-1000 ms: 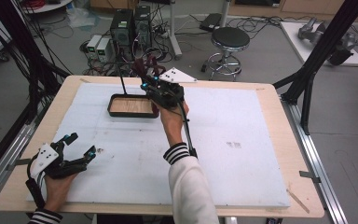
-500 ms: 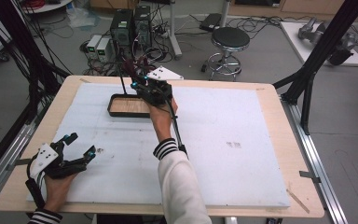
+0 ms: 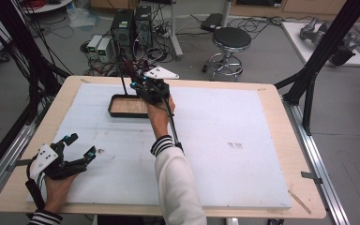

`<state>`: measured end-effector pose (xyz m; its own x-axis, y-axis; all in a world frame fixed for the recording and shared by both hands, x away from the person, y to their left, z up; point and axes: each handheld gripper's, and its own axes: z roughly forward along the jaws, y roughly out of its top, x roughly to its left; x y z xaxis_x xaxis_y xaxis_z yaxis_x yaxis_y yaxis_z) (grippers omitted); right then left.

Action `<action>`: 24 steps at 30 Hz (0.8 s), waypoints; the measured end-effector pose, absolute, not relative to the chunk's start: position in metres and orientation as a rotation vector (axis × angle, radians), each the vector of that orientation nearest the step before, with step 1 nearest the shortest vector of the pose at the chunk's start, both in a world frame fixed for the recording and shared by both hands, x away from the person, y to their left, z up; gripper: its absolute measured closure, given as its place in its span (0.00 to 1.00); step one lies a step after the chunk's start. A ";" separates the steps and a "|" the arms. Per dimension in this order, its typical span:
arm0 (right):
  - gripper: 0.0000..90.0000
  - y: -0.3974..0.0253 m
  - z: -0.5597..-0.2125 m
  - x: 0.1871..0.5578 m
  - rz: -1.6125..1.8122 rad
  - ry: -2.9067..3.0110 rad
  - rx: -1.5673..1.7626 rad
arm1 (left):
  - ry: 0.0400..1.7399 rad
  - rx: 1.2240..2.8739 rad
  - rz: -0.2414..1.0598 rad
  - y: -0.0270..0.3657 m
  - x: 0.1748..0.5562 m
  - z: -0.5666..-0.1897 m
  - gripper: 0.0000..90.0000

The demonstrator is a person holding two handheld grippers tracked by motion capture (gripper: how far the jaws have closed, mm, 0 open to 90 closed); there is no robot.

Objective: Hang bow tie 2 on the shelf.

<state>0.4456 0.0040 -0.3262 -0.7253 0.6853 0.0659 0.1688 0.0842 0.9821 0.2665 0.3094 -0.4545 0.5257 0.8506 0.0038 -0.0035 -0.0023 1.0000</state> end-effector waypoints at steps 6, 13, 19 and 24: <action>0.84 0.010 -0.328 0.452 1.659 1.961 0.854 | 0.790 1.422 0.793 0.310 0.267 -0.454 0.16; 0.84 0.011 -0.334 0.458 1.641 1.965 0.893 | 0.789 1.420 0.795 0.310 0.266 -0.454 0.16; 0.84 0.012 -0.341 0.464 1.629 1.977 0.930 | 0.788 1.419 0.795 0.310 0.266 -0.455 0.16; 0.84 0.013 -0.344 0.467 1.613 1.987 0.939 | 0.788 1.417 0.794 0.310 0.266 -0.455 0.16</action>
